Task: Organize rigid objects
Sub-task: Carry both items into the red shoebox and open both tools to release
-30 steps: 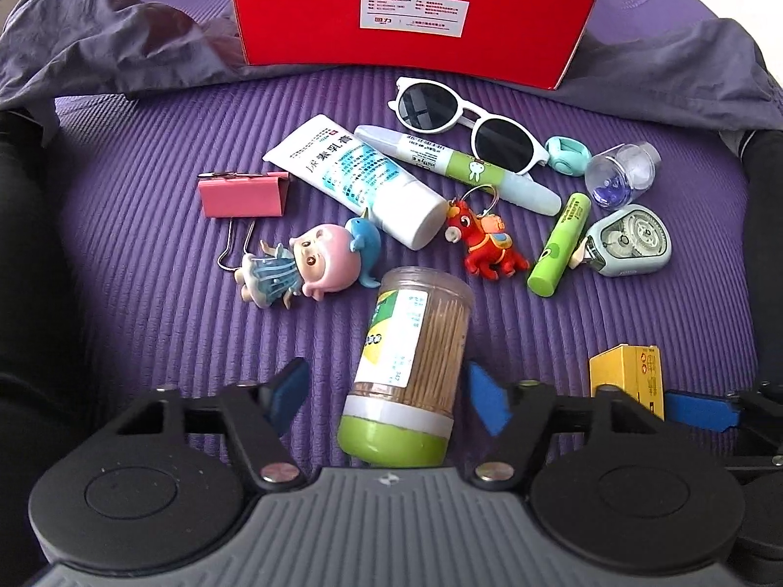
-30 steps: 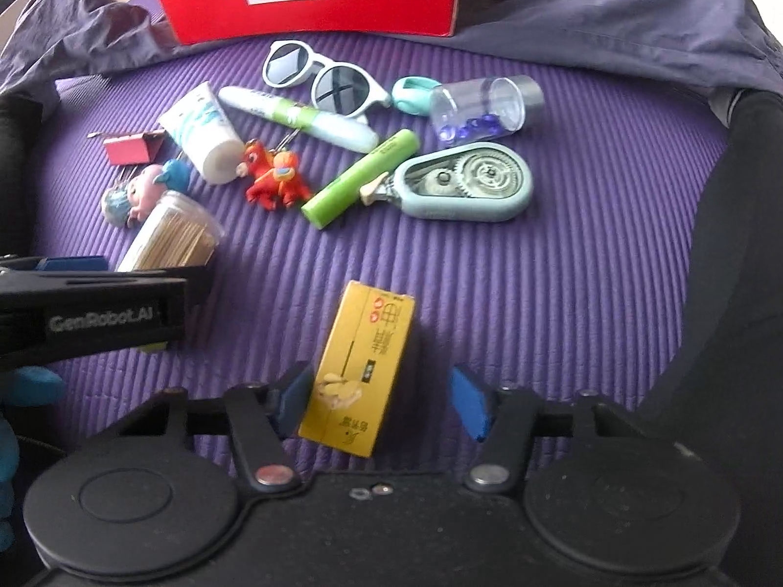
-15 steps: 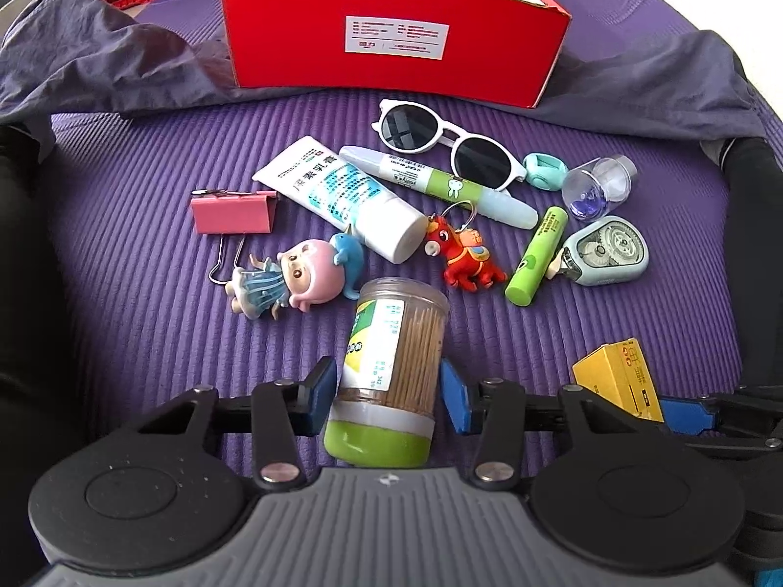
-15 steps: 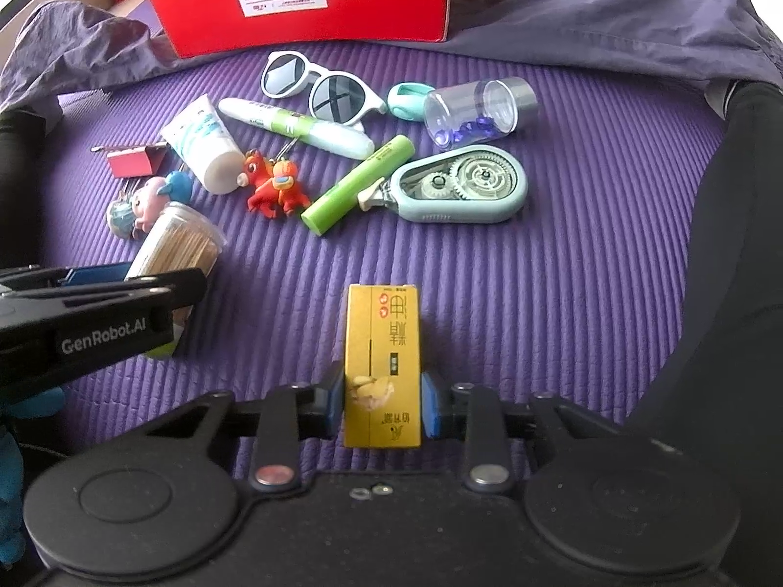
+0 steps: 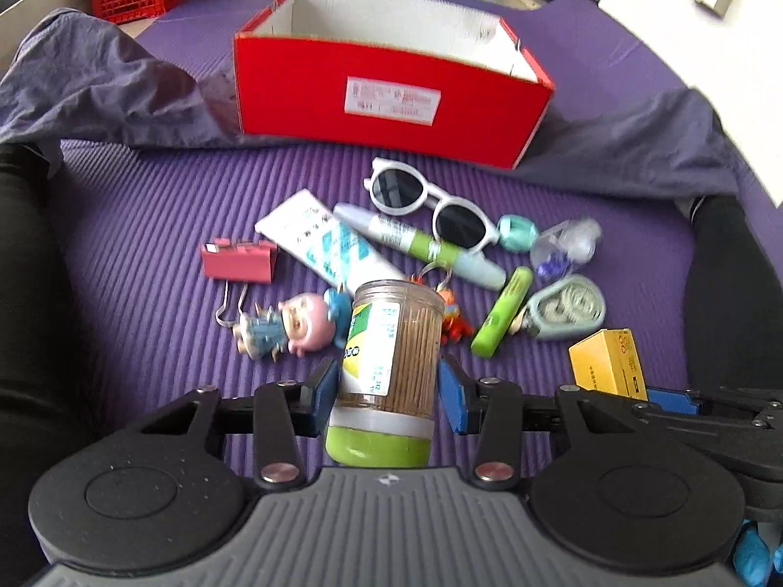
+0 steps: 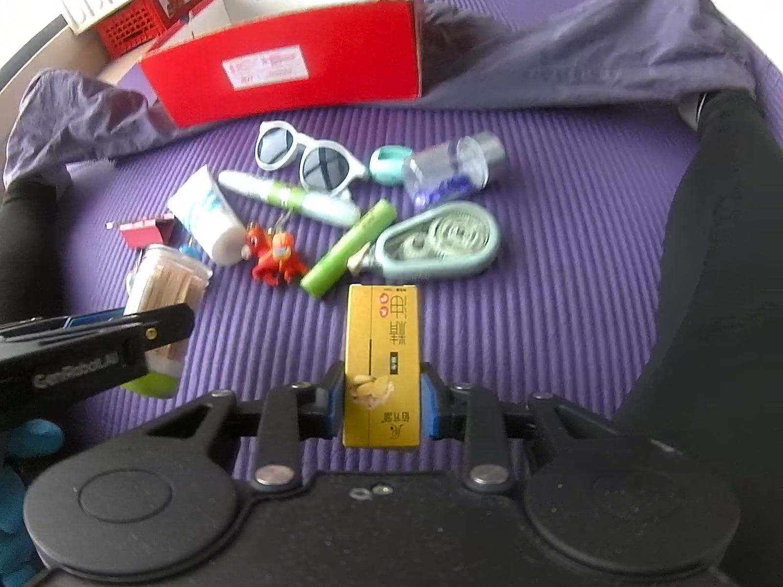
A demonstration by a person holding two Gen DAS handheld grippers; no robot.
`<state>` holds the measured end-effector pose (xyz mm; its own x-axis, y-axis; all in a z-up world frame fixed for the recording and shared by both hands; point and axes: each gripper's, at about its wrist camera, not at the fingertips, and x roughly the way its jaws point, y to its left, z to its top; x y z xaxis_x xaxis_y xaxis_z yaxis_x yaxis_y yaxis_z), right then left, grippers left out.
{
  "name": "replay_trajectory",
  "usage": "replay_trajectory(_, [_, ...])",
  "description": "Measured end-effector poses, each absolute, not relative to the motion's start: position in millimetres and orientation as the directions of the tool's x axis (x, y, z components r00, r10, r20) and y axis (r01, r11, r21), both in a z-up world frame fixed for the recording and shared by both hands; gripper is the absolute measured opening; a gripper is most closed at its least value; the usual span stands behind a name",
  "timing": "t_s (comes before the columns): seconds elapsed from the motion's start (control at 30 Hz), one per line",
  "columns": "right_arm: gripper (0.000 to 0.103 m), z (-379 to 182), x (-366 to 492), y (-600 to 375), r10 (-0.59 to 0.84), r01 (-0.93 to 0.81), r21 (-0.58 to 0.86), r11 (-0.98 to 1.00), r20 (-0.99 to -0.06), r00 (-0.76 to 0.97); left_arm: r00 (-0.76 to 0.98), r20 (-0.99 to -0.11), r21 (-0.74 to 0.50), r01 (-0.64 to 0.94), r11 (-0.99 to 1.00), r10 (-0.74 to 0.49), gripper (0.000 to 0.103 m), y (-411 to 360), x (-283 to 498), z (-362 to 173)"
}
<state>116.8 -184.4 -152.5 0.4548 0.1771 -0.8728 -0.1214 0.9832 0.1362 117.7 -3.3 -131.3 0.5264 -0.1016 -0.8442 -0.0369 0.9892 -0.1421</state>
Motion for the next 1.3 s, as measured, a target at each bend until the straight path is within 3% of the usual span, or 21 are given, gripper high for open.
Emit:
replay_trajectory(0.33, [0.029,-82.1,171.5,-183.6,0.215,-0.196,0.125,0.972,-0.806,0.551,0.563,-0.821,-0.175,-0.091,0.980,-0.094,0.043,19.4,162.3,-71.7])
replay_trajectory(0.67, [0.029,-30.2,242.2,-172.2,0.236,-0.206,0.133,0.969,-0.737,0.633,0.610,-0.792,-0.114,-0.095,0.989,-0.033,0.043,46.0,232.8,-29.9])
replay_trajectory(1.03, [0.029,-26.7,318.1,-148.4,0.190,-0.197,0.077,0.977,-0.731,0.655,0.610,-0.792,-0.060,-0.090,0.994,0.008,0.043,59.2,315.1,-22.6])
replay_trajectory(1.3, [0.029,-56.3,366.7,-124.2,0.193,-0.245,0.048,0.968,-0.767,0.612,0.595,-0.803,-0.024,-0.071,0.997,0.023,0.043,53.6,374.7,-42.5])
